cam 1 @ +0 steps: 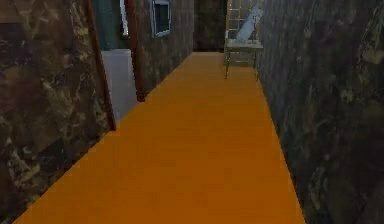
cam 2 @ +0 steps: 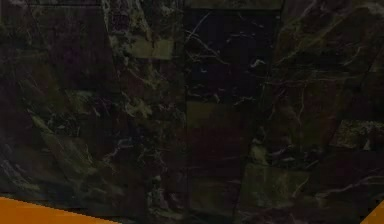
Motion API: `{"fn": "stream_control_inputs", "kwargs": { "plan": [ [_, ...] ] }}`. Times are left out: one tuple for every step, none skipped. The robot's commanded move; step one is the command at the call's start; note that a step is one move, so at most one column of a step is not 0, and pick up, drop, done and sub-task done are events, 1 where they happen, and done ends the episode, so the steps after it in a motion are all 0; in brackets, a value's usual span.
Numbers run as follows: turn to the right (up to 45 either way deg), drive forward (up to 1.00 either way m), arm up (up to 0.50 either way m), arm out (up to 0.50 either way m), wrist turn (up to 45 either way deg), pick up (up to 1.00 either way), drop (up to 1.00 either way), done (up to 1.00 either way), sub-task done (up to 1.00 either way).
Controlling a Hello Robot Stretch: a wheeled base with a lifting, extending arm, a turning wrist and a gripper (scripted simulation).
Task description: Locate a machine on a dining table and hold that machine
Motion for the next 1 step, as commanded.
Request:
{"fn": "stream_control_inputs", "kwargs": {
  "plan": [
    [0.0, 1.0, 0.0, 0.0, 0.0, 0.0, 0.0, 0.0, 0.0]
  ]
}}
